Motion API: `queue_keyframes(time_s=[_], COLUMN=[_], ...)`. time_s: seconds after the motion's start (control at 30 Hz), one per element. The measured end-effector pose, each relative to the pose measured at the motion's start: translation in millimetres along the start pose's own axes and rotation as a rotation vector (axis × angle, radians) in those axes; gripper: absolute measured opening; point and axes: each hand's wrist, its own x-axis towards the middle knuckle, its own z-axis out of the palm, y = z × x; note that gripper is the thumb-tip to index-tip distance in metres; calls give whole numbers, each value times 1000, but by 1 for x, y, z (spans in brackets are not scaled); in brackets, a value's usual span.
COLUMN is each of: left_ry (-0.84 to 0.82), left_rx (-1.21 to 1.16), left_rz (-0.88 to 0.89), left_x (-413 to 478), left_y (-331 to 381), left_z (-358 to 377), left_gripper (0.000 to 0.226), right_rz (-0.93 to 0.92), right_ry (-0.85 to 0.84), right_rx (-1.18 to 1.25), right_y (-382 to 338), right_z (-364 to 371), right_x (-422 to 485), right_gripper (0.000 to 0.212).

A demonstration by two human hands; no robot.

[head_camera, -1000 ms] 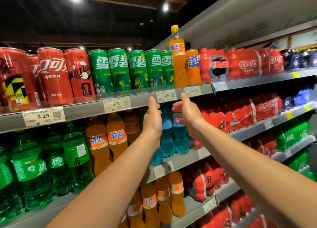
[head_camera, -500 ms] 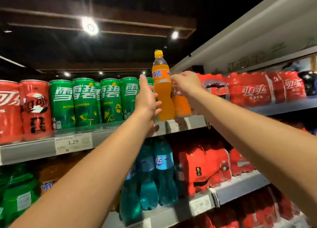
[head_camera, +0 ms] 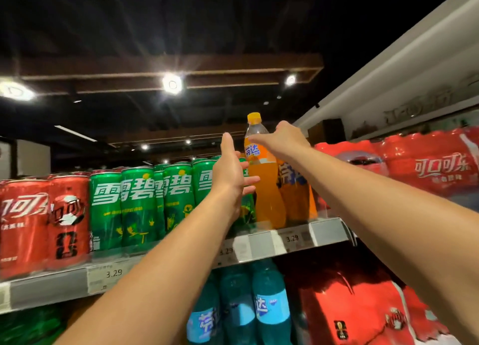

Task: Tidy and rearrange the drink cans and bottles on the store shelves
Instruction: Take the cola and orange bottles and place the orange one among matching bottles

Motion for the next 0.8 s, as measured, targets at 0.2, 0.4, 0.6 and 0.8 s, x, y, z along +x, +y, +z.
queue_keyframes(time_s=[0.2, 0.4, 0.6, 0.8], left_ry=[47, 87, 101, 106], left_rx=[44, 58, 38, 33], left_rz=[14, 11, 1, 11], left_x=[2, 6, 9, 9], left_y=[-3, -9, -10, -11], left_z=[-11, -19, -29, -28], left_gripper=[69, 66, 55, 49], right_rz=[-2, -7, -21, -48], right_ry=[-71, -53, 66, 132], right_rx=[-123, -237, -161, -74], right_y=[1, 4, 7, 11], right_z=[13, 13, 17, 19], right_x=[6, 1, -3, -2], right_gripper=[83, 81, 73, 70])
